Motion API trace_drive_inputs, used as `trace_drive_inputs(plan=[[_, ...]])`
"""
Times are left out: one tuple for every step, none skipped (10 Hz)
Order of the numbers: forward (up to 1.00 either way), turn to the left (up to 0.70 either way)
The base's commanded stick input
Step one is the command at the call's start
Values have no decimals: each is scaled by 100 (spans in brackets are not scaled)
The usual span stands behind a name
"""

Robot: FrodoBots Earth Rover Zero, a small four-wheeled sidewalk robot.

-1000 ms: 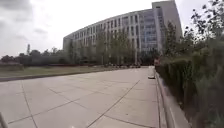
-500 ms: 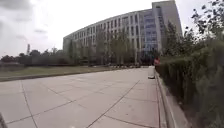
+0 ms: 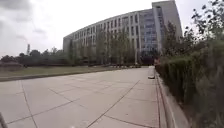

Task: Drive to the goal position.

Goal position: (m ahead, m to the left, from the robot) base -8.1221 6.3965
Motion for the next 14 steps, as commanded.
trace_drive_inputs(plan=[[7,39],[12,51],[41,25],[45,3],[45,0],[45,0],[23,0],[7,0],[2,0],[2,0],[2,0],[2,0],[2,0],[2,0]])
